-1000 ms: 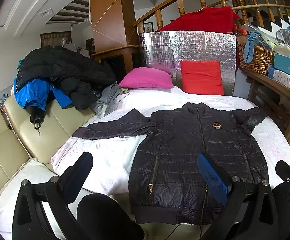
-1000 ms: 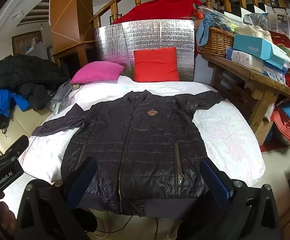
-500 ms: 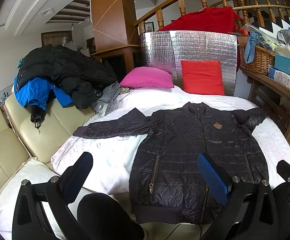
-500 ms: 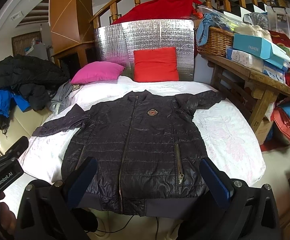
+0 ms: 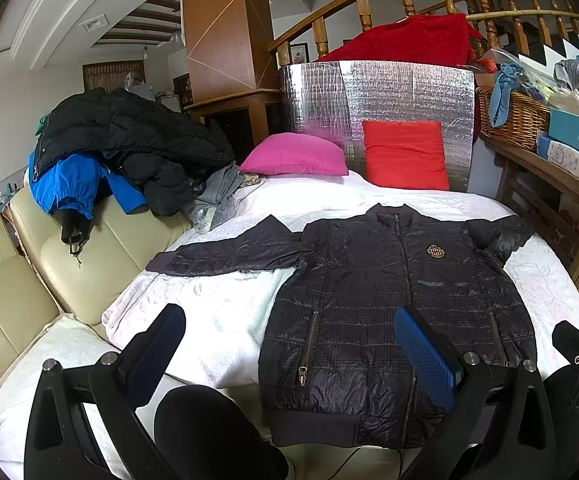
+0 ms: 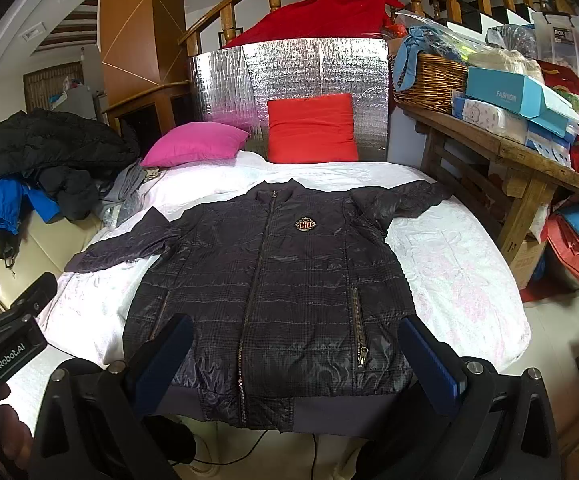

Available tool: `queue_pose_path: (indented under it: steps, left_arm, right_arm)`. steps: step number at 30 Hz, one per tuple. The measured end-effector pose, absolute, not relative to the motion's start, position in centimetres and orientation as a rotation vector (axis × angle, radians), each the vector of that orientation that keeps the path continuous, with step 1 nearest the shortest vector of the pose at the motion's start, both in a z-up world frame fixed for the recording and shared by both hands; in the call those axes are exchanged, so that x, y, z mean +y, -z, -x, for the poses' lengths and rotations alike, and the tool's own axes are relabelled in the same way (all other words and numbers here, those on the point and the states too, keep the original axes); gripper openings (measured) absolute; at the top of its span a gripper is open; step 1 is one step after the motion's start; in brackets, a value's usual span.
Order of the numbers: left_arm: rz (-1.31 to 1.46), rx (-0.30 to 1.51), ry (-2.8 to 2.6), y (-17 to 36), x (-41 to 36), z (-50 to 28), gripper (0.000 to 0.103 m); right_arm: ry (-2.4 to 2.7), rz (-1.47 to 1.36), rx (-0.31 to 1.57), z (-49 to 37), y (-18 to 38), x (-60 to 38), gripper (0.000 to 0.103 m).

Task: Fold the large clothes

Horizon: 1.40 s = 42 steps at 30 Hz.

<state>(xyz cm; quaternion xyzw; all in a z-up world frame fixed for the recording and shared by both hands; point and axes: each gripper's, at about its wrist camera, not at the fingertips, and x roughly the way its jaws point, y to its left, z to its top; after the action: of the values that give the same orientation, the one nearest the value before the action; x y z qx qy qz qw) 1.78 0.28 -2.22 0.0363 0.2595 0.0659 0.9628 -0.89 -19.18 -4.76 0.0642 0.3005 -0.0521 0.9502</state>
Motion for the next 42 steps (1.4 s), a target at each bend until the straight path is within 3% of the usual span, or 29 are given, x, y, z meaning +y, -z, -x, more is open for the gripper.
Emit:
queue_pose_path:
  steps: [42]
  left_arm:
    - [-0.064, 0.530, -0.133, 2.25, 0.58, -2.13, 0.103]
  right_arm:
    - [0.081, -0.184, 0.646, 0.21, 5.14, -18.87, 0.103]
